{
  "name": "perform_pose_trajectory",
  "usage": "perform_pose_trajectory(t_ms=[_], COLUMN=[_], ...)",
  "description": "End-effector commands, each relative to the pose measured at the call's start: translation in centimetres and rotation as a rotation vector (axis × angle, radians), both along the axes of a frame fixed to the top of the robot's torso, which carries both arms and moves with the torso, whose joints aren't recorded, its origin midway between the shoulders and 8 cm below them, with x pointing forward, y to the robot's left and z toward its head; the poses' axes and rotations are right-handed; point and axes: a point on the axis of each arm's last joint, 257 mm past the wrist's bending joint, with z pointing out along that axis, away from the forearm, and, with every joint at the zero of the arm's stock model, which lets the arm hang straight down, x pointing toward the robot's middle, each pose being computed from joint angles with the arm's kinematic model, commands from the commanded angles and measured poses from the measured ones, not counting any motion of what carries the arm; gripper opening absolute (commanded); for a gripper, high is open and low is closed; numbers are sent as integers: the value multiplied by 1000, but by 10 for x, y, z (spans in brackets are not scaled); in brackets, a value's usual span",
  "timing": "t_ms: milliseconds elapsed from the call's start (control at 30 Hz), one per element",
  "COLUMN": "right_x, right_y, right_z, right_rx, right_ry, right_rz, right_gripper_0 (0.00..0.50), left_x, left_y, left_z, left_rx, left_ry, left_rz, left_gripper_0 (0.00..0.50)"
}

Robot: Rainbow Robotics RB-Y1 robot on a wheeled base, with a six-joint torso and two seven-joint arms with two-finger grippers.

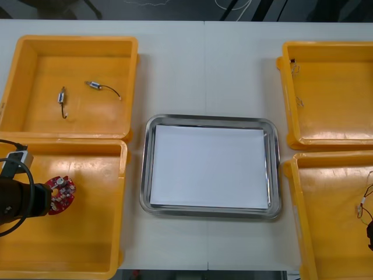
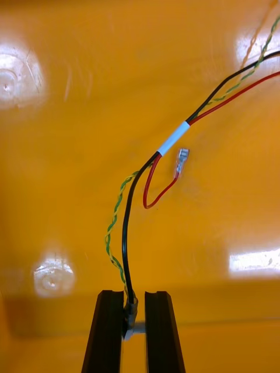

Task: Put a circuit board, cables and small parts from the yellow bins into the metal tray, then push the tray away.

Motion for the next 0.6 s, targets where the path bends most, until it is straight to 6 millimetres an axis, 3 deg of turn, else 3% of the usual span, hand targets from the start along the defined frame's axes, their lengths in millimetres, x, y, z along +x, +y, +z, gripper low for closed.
perform_pose_trajectory(t_ms=[33,600], right_x=[-13,-25], right_y=[-5,4], right_z=[6,-4], right_rx=[-2,49], right_ry=[-5,-4], right_rz=[-29,-71], right_gripper_0=[0,3], left_x=[0,-10], left_y=[16,13], left_z=[-13,-36], left_rx=[31,40], left_ry=[-4,21], left_rz=[39,33], left_gripper_0=[0,0])
